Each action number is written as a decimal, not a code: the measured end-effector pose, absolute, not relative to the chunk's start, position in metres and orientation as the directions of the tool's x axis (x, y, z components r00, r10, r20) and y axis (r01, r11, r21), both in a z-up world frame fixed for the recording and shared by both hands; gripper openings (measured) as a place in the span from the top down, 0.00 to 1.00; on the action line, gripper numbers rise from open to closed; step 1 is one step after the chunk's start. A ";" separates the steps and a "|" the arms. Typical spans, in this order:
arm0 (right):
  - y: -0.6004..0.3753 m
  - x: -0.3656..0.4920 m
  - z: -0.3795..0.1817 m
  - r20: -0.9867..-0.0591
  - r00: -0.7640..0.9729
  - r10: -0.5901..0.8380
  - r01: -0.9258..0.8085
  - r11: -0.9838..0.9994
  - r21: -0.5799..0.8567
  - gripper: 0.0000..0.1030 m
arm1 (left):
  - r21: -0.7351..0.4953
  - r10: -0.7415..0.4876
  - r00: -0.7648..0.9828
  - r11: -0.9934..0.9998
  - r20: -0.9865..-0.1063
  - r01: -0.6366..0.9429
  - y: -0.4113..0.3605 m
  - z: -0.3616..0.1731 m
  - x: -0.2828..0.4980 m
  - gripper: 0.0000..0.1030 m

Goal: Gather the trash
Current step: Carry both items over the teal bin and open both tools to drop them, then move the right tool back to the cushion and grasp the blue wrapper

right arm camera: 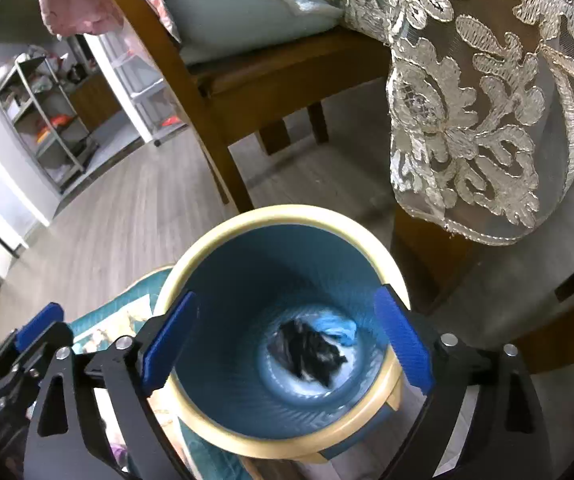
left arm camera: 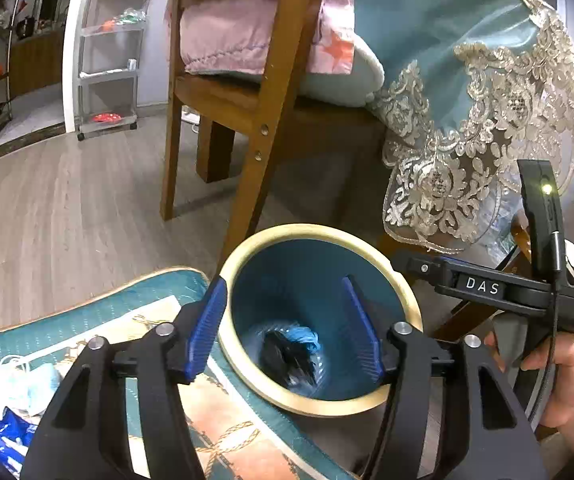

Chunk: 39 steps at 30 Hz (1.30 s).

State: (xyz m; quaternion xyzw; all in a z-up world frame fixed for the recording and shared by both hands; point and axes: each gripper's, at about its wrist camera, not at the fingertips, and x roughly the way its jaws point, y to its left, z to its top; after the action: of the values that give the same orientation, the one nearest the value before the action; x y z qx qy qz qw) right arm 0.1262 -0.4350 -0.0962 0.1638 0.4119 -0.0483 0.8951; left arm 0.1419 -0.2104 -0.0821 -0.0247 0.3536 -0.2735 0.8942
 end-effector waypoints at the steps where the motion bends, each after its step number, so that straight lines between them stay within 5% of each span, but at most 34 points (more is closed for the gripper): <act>1: -0.434 0.127 -0.096 -0.752 0.657 0.052 0.221 0.940 0.258 0.11 | -0.236 -0.505 0.604 0.850 -0.616 0.470 -0.208 -0.079 0.140 0.41; 12: -0.416 0.115 -0.077 -0.732 0.678 0.068 0.191 0.945 0.265 0.10 | -0.195 -0.466 0.654 0.874 -0.595 0.445 -0.173 -0.052 0.115 0.33; 20: -0.382 0.107 -0.065 -0.717 0.691 0.085 0.142 0.958 0.251 0.09 | -0.136 -0.400 0.704 0.906 -0.587 0.401 -0.134 -0.035 0.090 0.18; 39: -0.282 0.107 -0.075 -0.749 0.639 0.173 -0.016 0.977 0.212 0.07 | -0.041 -0.122 0.764 0.991 -0.633 0.124 0.005 -0.030 0.069 0.07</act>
State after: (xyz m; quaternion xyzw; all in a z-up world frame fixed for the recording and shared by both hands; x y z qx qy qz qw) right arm 0.1074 -0.2823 -0.0754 0.0933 0.4215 0.0526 0.9005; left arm 0.0685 0.0055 -0.0295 0.0017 0.3369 -0.0654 0.9393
